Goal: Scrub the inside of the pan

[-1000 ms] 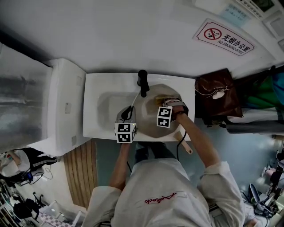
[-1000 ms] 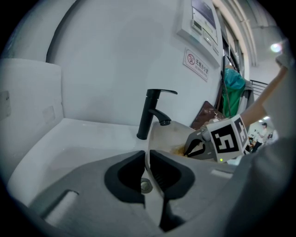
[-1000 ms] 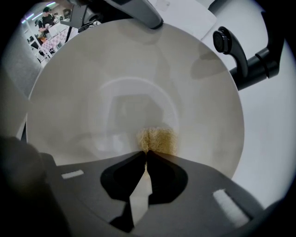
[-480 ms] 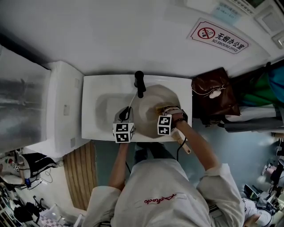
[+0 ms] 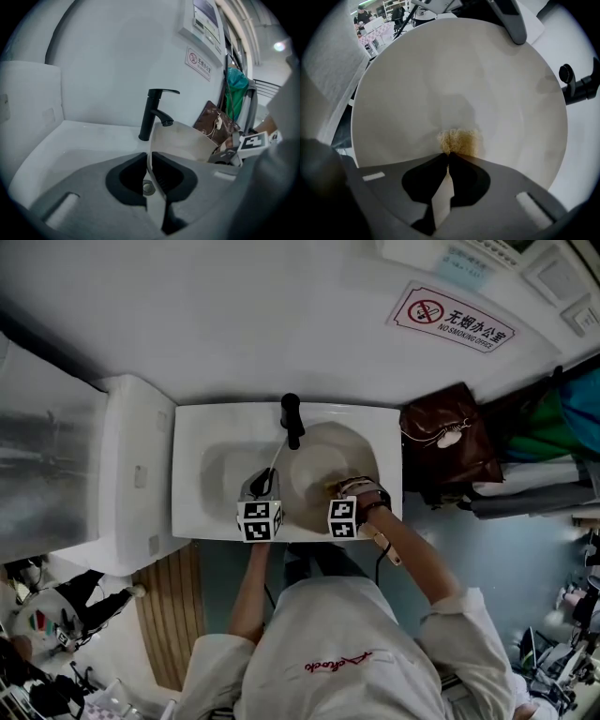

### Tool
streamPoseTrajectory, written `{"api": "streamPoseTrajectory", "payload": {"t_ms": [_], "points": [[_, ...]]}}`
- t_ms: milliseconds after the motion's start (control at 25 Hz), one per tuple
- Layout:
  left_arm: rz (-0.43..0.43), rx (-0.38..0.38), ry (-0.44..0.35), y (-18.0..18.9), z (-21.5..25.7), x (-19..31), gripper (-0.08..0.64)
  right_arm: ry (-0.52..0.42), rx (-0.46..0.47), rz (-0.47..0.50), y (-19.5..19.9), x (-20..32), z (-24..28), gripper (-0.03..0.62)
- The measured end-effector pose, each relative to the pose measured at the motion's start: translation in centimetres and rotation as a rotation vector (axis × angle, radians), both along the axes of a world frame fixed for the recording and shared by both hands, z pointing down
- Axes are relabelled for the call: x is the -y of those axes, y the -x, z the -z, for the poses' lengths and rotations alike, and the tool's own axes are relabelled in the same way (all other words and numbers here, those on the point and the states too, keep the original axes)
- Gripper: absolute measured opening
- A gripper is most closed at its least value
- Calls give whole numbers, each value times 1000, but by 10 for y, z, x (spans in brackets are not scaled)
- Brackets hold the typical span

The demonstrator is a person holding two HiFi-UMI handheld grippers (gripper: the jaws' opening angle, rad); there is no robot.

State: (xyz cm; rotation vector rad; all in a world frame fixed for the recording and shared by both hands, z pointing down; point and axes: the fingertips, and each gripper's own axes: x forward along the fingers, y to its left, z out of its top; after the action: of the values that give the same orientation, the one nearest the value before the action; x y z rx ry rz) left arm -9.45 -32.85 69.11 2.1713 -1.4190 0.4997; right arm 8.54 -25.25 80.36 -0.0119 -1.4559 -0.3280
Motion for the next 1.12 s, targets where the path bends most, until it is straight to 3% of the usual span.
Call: {"api": "streamPoseTrajectory", "payload": {"t_ms": [400, 600, 840, 1120], "points": [[-20, 0, -1, 0, -2, 1, 37, 18, 9, -15, 9, -18, -2, 23], [-42, -5, -3, 0, 0, 1, 42, -16, 86, -104, 18, -10, 8, 23], [-56, 12, -50, 1, 19, 1, 43, -115, 323, -331, 36, 18, 46, 23], [-61, 9, -117, 3, 48, -2, 43, -219, 777, -767, 43, 54, 121, 23]]}}
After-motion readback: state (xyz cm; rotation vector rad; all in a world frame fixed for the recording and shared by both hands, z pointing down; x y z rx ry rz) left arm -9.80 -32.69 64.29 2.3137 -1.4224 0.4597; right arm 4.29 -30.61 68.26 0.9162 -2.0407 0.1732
